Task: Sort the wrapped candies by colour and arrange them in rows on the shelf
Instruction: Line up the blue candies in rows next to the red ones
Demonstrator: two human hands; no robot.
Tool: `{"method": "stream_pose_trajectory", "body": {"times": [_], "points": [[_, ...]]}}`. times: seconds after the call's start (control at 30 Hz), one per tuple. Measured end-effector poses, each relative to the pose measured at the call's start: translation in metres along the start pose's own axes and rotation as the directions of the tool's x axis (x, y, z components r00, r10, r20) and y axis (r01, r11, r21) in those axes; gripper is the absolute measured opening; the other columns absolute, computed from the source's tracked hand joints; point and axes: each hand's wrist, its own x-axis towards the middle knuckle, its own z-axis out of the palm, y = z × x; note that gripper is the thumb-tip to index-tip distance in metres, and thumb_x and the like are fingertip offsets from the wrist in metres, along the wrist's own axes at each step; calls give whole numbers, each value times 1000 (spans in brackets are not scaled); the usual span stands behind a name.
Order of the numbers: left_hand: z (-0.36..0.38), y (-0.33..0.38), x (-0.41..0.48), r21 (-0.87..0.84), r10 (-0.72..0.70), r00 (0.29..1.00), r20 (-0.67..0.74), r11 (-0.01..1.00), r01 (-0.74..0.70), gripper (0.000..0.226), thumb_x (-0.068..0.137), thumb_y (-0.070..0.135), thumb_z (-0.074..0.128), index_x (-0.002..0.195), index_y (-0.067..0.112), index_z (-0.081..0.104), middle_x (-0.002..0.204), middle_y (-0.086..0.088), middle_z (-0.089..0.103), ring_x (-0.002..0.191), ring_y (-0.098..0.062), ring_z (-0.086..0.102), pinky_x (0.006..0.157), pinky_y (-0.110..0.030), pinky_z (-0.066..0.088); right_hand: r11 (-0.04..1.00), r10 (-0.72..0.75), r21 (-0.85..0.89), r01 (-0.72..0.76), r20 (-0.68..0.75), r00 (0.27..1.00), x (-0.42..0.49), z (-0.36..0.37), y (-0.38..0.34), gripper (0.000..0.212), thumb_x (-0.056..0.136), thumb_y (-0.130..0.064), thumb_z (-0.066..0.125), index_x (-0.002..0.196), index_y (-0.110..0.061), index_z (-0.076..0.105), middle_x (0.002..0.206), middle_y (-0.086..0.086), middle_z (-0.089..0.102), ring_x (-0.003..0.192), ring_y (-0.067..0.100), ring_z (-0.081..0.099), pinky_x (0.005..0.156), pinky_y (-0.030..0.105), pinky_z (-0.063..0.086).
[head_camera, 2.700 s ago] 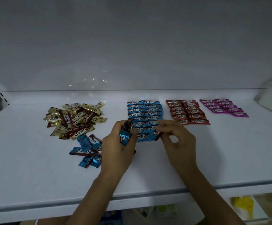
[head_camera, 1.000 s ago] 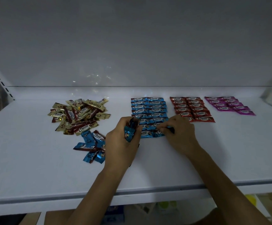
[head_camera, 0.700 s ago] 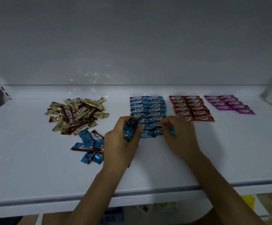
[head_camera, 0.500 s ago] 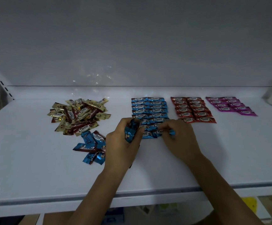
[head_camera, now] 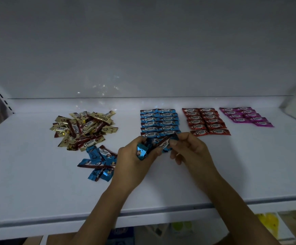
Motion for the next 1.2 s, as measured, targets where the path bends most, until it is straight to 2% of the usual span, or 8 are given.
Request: {"method": "stream_pose_trajectory", "body": {"times": [0.1,0.27,0.37,0.57,0.87,1.0,1.1,1.2], "points": [[-1,-1,1,-18,-53,998,-18,998,53,18,77,26,77,89,27,64,78,15,67,64,5,61,57,-12,48,1000,15,-10,-15,-10,1000,1,2,-1,7,89,-7,59,82,-7,61,62,4,60,51,10,51,44,19,39],[-12,-5,1,219,7,997,77,975,-23,25,79,29,77,83,36,54,71,24,59,65,10,59,52,-6,41,999,9,-53,-13,-74,997,0,0,3,12,87,1,61,93,-9,60,62,4,65,51,13,59,42,22,41],[-26,-11,1,346,-7,984,180,937,-57,24,79,31,76,94,31,57,81,13,65,65,-1,62,52,-9,44,977,-53,-210,42,-47,998,1,3,9,26,87,1,61,107,-17,63,73,4,70,56,12,65,44,20,45],[-36,-13,0,449,10,972,236,886,-118,32,83,29,73,111,21,60,94,5,68,72,-8,63,54,-11,47,898,-153,-430,90,-114,982,-2,1,18,14,84,-7,68,90,-19,65,79,2,72,54,8,63,49,21,50],[-60,-13,5,588,144,978,150,782,-206,32,85,28,71,114,16,63,93,-7,71,81,-23,65,68,-32,53,544,-214,-829,133,16,977,-5,4,21,18,84,-25,68,101,-25,61,56,-10,52,52,3,51,51,18,41],[-47,-1,-3,453,236,971,-24,869,-200,21,87,22,68,107,14,66,83,5,68,66,0,59,61,-12,48,467,-192,-870,157,74,979,-7,6,20,9,85,-36,65,91,-28,65,54,-16,44,56,2,49,52,15,37],[-28,14,-12,109,111,992,-56,989,-104,24,91,14,62,109,29,61,90,26,60,83,15,60,66,-1,42,414,-198,-895,165,88,976,-6,9,21,14,85,-42,64,82,-28,64,54,-19,41,58,0,47,50,13,31],[-12,17,-18,-165,-18,1000,26,986,22,43,92,13,59,112,48,46,104,28,61,97,14,59,75,-5,44,384,-269,-904,190,87,959,-4,11,24,19,83,-42,68,76,-24,64,53,-18,42,53,1,44,47,12,25]]}}
